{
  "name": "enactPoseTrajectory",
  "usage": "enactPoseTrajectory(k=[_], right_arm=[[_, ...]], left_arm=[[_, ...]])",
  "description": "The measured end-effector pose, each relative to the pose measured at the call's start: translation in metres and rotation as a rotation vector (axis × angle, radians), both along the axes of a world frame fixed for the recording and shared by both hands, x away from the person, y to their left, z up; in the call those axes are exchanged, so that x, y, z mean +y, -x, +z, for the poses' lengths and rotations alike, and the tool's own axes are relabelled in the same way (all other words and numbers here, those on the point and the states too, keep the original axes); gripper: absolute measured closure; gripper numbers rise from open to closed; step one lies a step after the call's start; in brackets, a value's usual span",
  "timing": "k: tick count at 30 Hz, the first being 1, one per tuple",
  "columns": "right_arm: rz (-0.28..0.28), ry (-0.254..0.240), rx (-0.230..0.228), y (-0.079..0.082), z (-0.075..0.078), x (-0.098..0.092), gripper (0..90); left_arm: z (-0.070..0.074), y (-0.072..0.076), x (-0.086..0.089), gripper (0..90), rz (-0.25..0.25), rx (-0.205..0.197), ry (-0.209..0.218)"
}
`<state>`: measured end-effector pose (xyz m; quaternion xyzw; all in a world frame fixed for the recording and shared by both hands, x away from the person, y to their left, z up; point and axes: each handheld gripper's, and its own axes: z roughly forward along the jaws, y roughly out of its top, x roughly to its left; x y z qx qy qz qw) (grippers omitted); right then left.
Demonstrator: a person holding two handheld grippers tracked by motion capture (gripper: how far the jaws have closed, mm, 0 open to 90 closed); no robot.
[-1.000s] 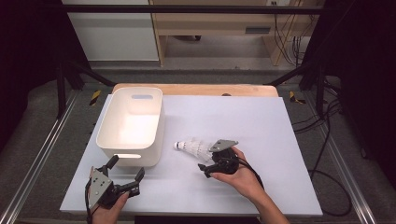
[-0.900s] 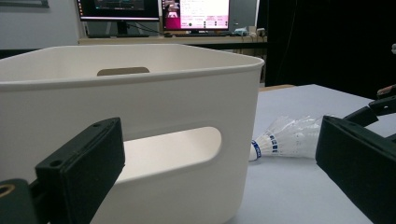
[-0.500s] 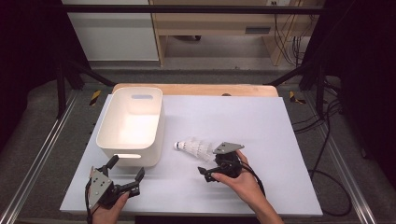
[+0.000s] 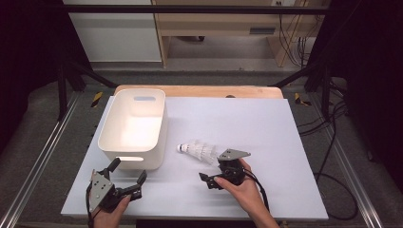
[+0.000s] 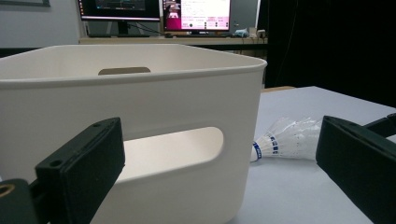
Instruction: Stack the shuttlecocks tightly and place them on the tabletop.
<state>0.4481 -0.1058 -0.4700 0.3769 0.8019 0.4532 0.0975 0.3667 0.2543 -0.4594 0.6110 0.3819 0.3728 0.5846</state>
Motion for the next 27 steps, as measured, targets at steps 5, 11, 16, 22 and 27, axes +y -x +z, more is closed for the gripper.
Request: enactPoseTrajectory(k=[5, 11, 16, 22, 27], right_arm=[[0.002, -0.001, 0.000, -0.001, -0.001, 0.004, 7.6], [-0.012, 0.013, -0.003, -0.007, -0.004, 0.008, 10.5], [-0.012, 0.014, 0.003, -0.015, -0.004, 0.012, 14.2], [0.000, 0.017, 0.005, -0.024, -0.004, 0.020, 18.1], [0.001, 0.029, 0.003, -0.028, -0.005, 0.025, 21.0]], left_arm=[[0.000, 0.000, -0.001, 1.4, -0.005, -0.004, 0.000], [0.000, 0.000, -0.002, 1.4, -0.008, -0.002, -0.005], [0.000, 0.000, -0.002, 1.4, -0.006, -0.001, -0.009], [0.000, 0.000, -0.002, 1.4, -0.004, -0.003, -0.012], [0.000, 0.000, -0.003, 1.4, -0.011, -0.003, -0.014]])
